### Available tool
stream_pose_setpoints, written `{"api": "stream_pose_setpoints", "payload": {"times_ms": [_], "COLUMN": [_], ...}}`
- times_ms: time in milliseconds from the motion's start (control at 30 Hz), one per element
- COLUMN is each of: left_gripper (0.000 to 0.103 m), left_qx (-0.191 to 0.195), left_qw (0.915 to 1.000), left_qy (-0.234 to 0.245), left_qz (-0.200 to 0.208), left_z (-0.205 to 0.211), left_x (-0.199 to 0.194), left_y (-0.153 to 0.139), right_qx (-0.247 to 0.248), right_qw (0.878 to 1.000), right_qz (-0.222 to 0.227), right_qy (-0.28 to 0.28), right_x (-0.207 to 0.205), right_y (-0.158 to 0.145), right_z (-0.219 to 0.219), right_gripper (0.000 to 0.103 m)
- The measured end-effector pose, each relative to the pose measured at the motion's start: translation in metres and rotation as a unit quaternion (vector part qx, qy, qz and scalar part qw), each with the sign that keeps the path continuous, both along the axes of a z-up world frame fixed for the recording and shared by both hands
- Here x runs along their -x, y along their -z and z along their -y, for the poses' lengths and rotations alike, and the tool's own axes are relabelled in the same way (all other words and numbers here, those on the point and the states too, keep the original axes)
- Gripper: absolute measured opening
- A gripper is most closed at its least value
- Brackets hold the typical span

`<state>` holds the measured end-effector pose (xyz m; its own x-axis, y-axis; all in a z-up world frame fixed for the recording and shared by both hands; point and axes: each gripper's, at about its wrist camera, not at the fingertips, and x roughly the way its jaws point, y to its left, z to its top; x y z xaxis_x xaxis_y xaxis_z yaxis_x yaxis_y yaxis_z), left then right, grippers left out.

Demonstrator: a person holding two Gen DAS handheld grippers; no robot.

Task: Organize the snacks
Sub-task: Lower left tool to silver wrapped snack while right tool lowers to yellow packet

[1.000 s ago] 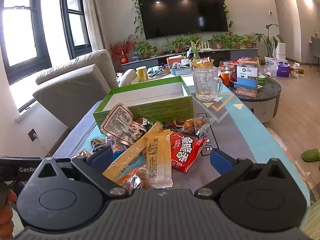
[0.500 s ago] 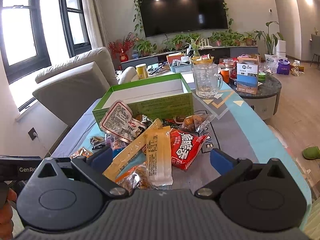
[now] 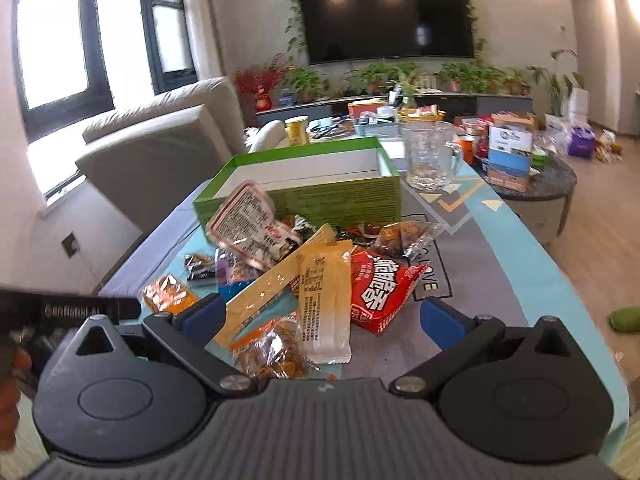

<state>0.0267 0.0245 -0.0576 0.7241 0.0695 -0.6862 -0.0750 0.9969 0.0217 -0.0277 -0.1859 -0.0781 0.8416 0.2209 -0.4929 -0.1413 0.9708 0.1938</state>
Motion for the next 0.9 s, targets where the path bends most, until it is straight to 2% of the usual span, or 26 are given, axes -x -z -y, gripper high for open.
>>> {"api": "stream_pose_setpoints", "payload": {"times_ms": [100,233,533,633,900], "left_gripper": [0.074,0.073,0.074,0.073,0.073], "left_qx": [0.008,0.018,0.019,0.018,0.007], "left_qw": [0.9997,0.9992,0.9998,0.9998,1.0000], "left_qy": [-0.017,-0.022,-0.002,-0.008,-0.004], "left_qz": [-0.015,-0.029,-0.007,-0.004,0.001], "left_z": [-0.010,-0.016,-0.011,-0.012,-0.009], "left_x": [-0.008,-0.018,-0.032,-0.044,-0.086], "left_y": [0.006,0.012,0.010,0.008,0.007], "right_qx": [0.013,0.018,0.025,0.019,0.028], "right_qw": [0.999,0.998,0.997,0.996,0.996], "right_qz": [-0.008,-0.017,-0.028,-0.042,-0.043], "right_qy": [-0.034,-0.052,-0.069,-0.074,-0.071], "right_x": [-0.003,-0.008,-0.014,-0.017,-0.026], "right_y": [0.006,0.016,0.027,0.031,0.033], "right_z": [-0.003,-0.007,-0.007,-0.006,-0.009], "right_gripper": [0.063,0.063,0.063,0.063,0.063]}}
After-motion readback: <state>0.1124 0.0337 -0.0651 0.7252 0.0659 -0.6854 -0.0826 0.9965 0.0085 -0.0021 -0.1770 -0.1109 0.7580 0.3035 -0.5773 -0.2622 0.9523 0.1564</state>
